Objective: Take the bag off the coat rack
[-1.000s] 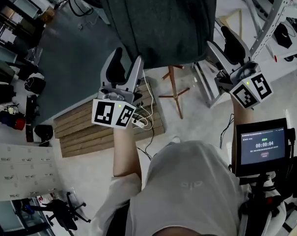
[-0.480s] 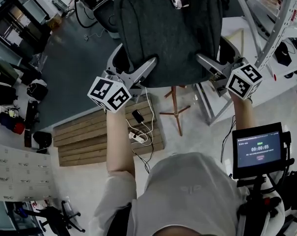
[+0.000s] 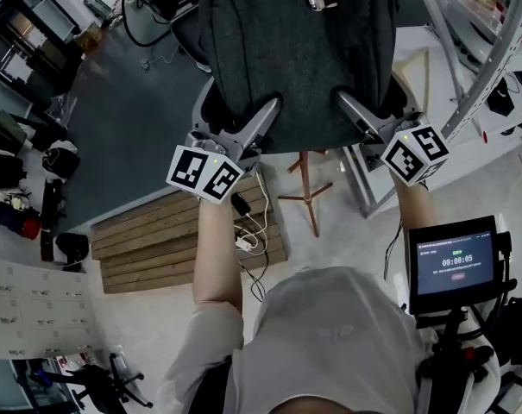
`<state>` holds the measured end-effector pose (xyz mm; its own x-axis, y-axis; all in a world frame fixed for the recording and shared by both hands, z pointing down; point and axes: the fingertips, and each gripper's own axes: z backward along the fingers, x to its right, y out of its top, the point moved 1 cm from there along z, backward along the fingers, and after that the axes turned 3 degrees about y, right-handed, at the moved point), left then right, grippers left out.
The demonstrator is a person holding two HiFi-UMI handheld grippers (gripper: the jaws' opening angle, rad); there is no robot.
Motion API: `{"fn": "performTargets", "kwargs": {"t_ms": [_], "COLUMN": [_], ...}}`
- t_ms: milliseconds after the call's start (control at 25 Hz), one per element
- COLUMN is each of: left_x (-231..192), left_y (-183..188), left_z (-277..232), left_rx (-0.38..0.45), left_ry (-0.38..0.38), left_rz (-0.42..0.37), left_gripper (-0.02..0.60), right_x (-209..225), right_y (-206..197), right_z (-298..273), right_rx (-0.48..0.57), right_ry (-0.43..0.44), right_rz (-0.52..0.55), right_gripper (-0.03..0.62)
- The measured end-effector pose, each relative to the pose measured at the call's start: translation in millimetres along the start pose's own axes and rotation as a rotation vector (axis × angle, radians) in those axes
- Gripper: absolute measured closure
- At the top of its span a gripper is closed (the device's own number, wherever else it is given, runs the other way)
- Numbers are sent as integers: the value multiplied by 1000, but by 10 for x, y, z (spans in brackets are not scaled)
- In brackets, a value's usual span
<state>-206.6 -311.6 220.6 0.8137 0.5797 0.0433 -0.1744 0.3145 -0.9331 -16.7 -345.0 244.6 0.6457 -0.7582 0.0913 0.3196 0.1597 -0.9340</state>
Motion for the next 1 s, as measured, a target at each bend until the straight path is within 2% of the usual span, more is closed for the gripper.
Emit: {"fn": "performTargets", "kwargs": {"t_ms": [160, 320, 600, 1000], "left_x": [-87, -74, -61, -18], "left_y": [-159, -144, -102, -145], "left_z": [-56, 3, 113, 193], "left_rx": [36, 81, 102, 97], "left_ry": [49, 111, 140, 193], "left_rz": [0, -20, -60, -74], "left_gripper": [110, 142, 187, 276], "right_x": [126, 82, -52, -78], "right_y": [-110, -104, -94, -103], "right_z": [-26, -44, -12, 57], "right_rx": [34, 37, 71, 64], "right_ry": [-16, -26, -57, -72], "right_rz": [-5, 3, 33, 31], "right_gripper": [100, 100, 111, 212]}}
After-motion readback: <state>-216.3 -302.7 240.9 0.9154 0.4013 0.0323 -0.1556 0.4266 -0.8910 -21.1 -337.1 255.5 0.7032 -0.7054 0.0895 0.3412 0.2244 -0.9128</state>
